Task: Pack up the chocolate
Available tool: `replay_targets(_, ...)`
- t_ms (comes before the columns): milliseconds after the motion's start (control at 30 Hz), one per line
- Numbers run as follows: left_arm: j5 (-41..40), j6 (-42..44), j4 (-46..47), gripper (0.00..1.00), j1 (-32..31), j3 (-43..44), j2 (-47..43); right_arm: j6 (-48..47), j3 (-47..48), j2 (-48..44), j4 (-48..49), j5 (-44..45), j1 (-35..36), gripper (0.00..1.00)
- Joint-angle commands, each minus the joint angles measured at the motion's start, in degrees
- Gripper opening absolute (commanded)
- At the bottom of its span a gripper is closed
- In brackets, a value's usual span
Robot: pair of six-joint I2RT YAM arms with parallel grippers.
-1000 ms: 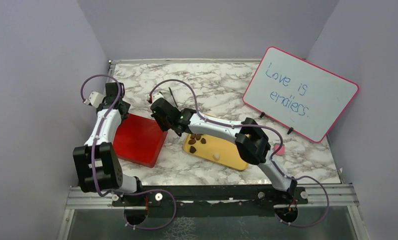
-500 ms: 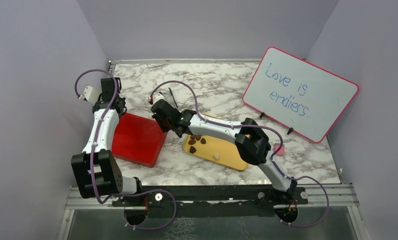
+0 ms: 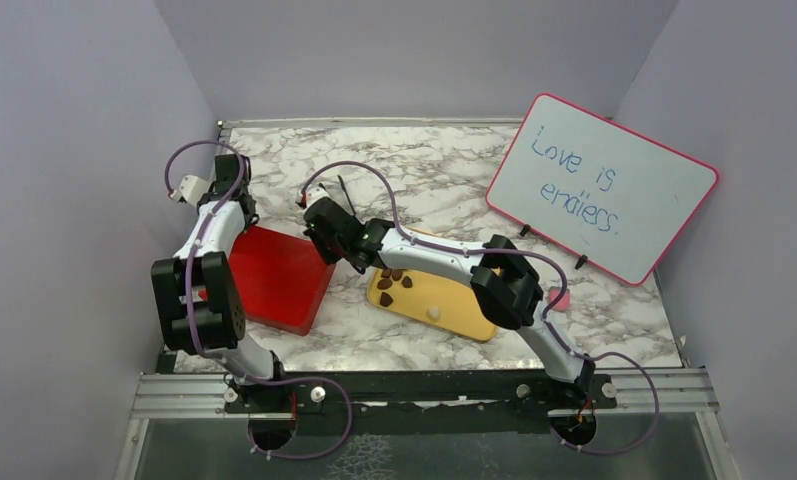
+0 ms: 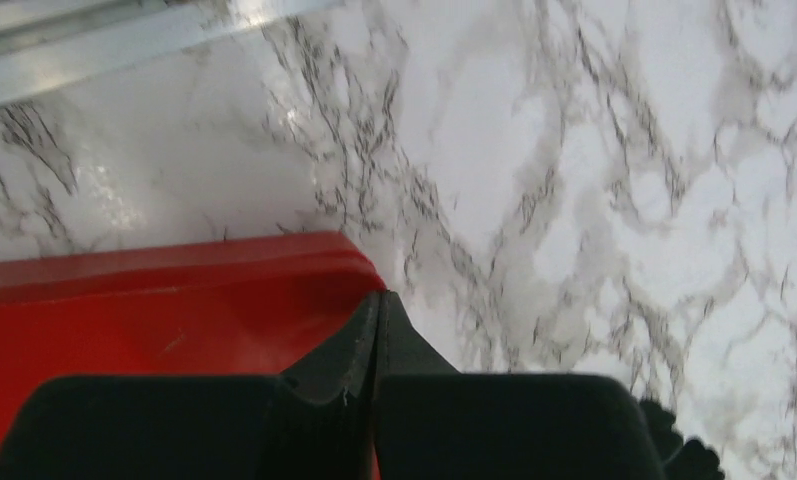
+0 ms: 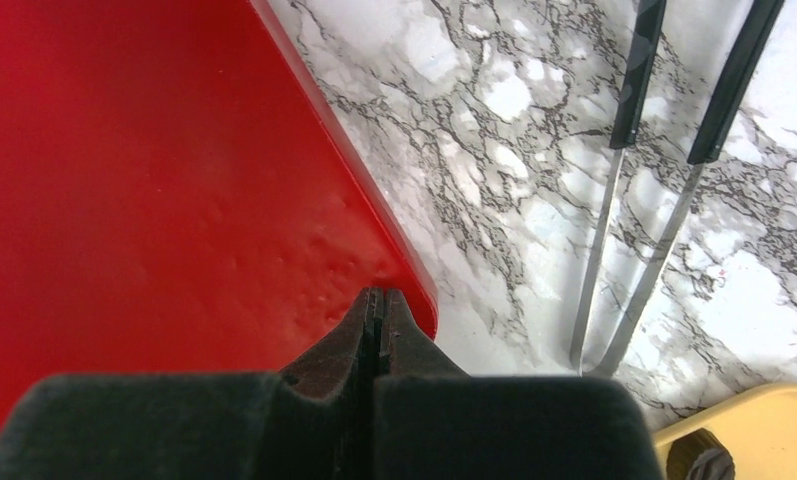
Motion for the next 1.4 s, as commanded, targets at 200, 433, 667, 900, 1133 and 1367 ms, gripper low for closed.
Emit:
replay_targets(200,3.05,1.19,-6.57,0.00,3.26,5.11,4.36,1.19,-2.30,-1.49,-0.69,-2.56,0.32,0.01)
replay_targets(433,4.85,0.32,-6.60,0.00,3.29,9.19,0.79,1.56,-1.07,-4.15,1.83,-4.88,0.32,0.01)
replay_targets(667,-2.83,-1.30,-6.92,0.00,3.45,4.59,3.85,2.30,-6.22,-10.35,7.40,-6.77,0.32,0.01)
replay_targets(900,-1.72,-4.03,-14.08,0.00,4.16,6.21,13.38,3.04,-15.33,-15.86,12.84,-7.07,0.36,0.01)
replay_targets(1133,0.64,-6.29,-16.40,0.00,4.09,15.46,5.86,3.67,-20.89,-19.95,16.41,-8.22,0.32,0.01)
replay_targets(1367,0.83,-7.32,-17.17,0.00,3.53,16.17,3.39,3.47,-24.71,-21.96,17.76,-8.16,0.32,0.01)
